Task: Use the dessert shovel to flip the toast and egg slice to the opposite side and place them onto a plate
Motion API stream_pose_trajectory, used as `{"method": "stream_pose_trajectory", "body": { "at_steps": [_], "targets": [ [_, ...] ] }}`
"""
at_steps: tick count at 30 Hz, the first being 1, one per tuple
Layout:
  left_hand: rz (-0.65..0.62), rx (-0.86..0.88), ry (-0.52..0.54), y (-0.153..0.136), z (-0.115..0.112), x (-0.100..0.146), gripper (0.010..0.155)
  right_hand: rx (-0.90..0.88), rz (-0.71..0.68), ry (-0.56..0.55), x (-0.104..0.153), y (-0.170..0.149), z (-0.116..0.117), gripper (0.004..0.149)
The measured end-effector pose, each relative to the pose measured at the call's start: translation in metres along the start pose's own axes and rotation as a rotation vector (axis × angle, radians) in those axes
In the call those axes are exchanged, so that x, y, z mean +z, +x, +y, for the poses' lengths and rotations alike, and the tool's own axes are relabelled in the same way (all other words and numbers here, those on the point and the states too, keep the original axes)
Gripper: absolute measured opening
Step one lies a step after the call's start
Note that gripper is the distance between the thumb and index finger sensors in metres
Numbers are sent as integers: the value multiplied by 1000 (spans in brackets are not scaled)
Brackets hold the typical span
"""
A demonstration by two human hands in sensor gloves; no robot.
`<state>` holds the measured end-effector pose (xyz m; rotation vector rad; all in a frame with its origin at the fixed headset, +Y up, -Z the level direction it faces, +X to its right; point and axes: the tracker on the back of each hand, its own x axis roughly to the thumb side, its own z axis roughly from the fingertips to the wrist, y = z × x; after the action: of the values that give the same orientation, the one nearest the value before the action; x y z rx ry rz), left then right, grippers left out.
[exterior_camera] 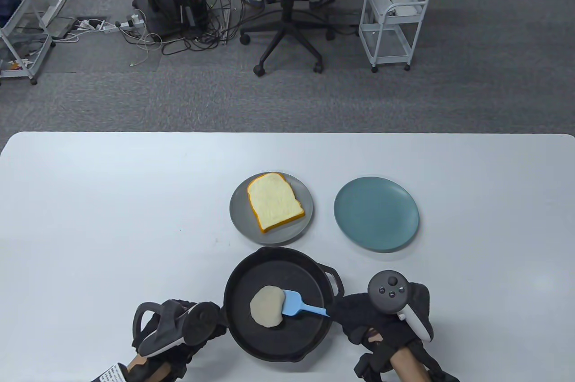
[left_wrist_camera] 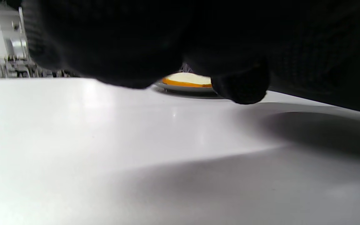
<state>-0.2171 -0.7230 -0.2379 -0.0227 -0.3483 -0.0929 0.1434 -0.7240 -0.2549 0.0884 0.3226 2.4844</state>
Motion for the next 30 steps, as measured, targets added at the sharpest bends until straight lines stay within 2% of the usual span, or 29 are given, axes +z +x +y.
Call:
{"method": "stream_pose_trajectory", "body": {
  "at_steps": [10, 15, 18, 21, 25, 30],
  "targets": [
    [-25, 18, 4, 5, 2, 2, 46, -6, -64, 85, -2, 18, 23, 48],
    [-46, -9, -13, 6, 1, 2, 46, 34, -236, 135, -2, 29, 33, 49],
    [-64, -15, -22, 7, 1, 2, 46, 59, -267, 116, 0, 33, 36, 49],
    [-88, -20, -16, 10, 2, 3, 46, 88, -234, 33, 1, 34, 36, 48],
    [-77, -38, -14, 8, 3, 3, 46, -57, -183, 125, -3, 28, 40, 49],
    [-63, -9, -12, 2, 5, 1, 46, -118, -174, 120, -6, 22, 35, 48]
  ]
}}
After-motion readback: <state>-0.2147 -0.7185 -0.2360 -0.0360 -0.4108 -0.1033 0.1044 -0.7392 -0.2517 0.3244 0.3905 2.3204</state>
